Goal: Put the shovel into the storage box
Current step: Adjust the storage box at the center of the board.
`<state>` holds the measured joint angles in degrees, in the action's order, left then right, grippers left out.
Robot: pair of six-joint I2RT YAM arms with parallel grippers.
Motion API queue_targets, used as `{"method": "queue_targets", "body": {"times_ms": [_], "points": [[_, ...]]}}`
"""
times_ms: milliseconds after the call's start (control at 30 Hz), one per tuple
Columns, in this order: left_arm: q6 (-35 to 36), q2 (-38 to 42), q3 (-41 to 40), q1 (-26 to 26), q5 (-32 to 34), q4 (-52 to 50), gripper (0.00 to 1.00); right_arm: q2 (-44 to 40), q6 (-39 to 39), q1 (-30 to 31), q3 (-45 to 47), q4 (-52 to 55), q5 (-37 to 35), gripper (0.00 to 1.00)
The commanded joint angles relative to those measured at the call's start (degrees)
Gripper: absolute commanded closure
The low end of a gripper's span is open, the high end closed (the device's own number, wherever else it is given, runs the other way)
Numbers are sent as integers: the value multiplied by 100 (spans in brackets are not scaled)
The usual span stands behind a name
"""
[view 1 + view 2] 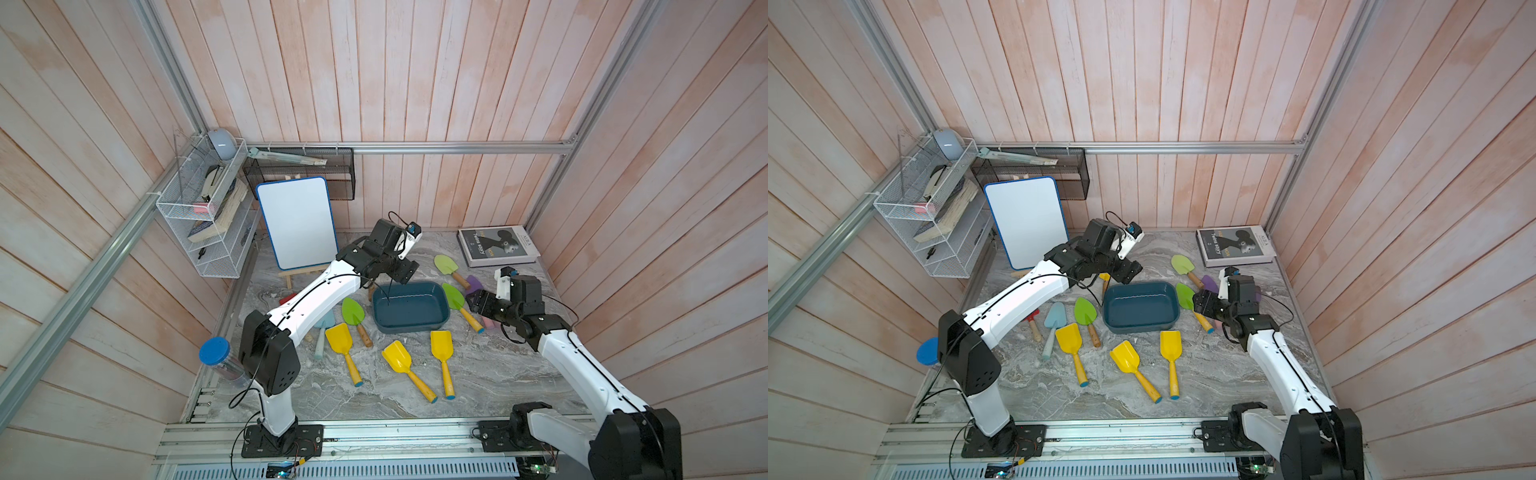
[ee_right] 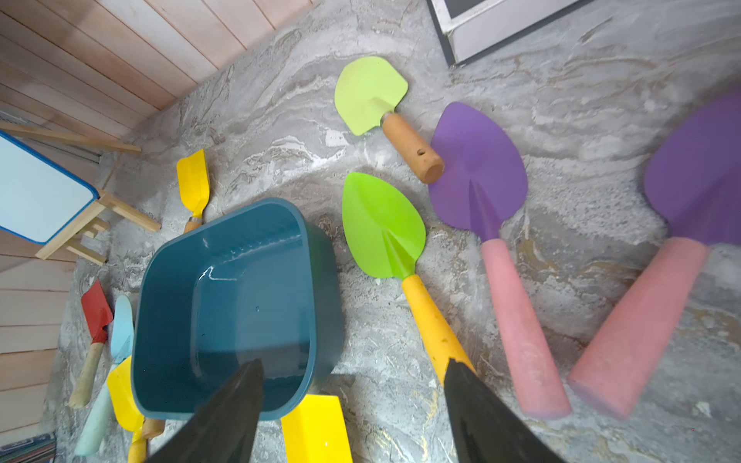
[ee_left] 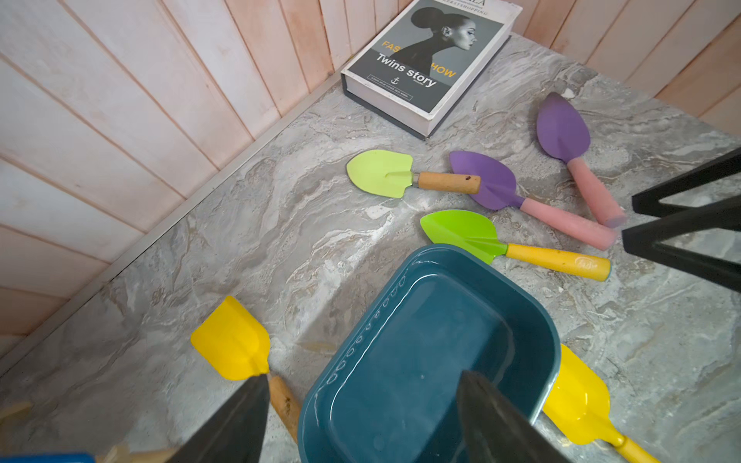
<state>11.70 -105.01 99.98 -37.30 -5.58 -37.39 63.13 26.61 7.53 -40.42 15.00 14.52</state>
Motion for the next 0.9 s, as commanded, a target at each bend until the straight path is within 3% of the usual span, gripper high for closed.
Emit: {"method": "queue_targets", "body": {"times_ms": [0, 133, 467, 867], "points": [[535, -122, 229, 38, -911, -444, 21, -288, 121, 32, 106, 153, 255, 23], [262, -192, 95, -66, -1294, -819, 21, -509, 49, 29, 170, 467, 297, 23], [17, 370, -1598, -1252, -424, -681, 23, -784, -142, 23, 184, 826, 305, 23], [330, 736, -2251, -1313, 40, 324, 23, -926, -318, 36, 337, 767, 355, 22]]}}
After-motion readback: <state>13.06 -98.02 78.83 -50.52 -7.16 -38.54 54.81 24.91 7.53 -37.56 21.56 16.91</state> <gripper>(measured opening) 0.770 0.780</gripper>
